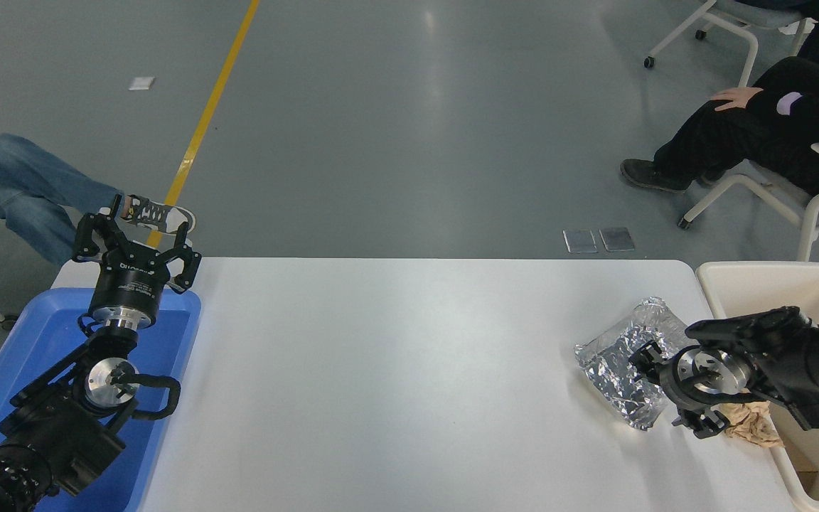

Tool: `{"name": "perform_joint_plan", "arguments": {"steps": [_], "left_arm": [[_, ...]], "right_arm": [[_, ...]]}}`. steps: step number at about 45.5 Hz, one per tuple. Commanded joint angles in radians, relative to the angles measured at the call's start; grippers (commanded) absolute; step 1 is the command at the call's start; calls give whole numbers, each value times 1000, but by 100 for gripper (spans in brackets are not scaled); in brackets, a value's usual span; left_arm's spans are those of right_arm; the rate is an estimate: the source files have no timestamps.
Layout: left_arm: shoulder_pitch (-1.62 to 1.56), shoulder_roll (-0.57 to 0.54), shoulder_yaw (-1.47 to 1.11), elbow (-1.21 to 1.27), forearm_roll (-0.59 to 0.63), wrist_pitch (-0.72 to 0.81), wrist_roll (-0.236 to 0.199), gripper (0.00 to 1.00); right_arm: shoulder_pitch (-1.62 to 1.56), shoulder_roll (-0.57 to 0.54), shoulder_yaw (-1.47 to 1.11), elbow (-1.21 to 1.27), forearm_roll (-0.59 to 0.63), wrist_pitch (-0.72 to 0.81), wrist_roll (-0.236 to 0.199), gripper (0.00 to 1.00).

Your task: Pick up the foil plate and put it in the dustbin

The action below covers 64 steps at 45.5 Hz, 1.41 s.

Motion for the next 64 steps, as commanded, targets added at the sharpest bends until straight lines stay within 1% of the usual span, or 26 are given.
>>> {"name": "perform_joint_plan", "arguments": {"steps": [1, 3, 6, 12, 14, 15, 28, 32, 40, 45, 49, 53, 57, 64], "left_arm": [[0, 0, 0, 0, 0, 0, 0, 99], [0, 0, 0, 0, 0, 0, 0, 99], [0, 0, 1, 0, 0, 0, 0, 99], [0, 0, 0, 0, 0, 0, 0, 99], [0, 0, 0, 0, 0, 0, 0, 99], [0, 0, 0, 0, 0, 0, 0, 99], [0, 0, 0, 0, 0, 0, 0, 99], [0, 0, 0, 0, 0, 0, 0, 99], [0, 0, 0, 0, 0, -2, 0, 99], [0, 0, 0, 0, 0, -2, 0, 99], [0, 0, 0, 0, 0, -2, 0, 99], [0, 0, 0, 0, 0, 0, 0, 99], [0, 0, 1, 0, 0, 0, 2, 99], [0, 0, 1, 0, 0, -2, 0, 99]], "right_arm": [[-6, -18, 8, -2, -35, 1, -4, 37], [-3, -20, 5, -2, -38, 1, -4, 33], [-1, -23, 4, 3, -41, 10, -6, 22], [0, -33, 2, 23, -41, 18, -6, 10], [3, -33, 2, 38, -41, 18, -6, 2], [6, -35, 2, 44, -38, 18, -6, 0], [35, -41, 4, 101, -36, 19, -6, 0], [54, -64, -3, 112, -36, 21, -6, 0], [167, -110, -65, 211, -61, 24, -6, 0], [276, -144, -110, 297, -62, 65, -4, 0], [403, -151, -162, 376, -68, 154, -4, 0], [524, -153, -199, 429, -82, 275, -4, 0], [646, -150, -214, 457, -98, 427, -4, 0], [826, -127, -222, 462, -160, 693, -4, 0]]}}
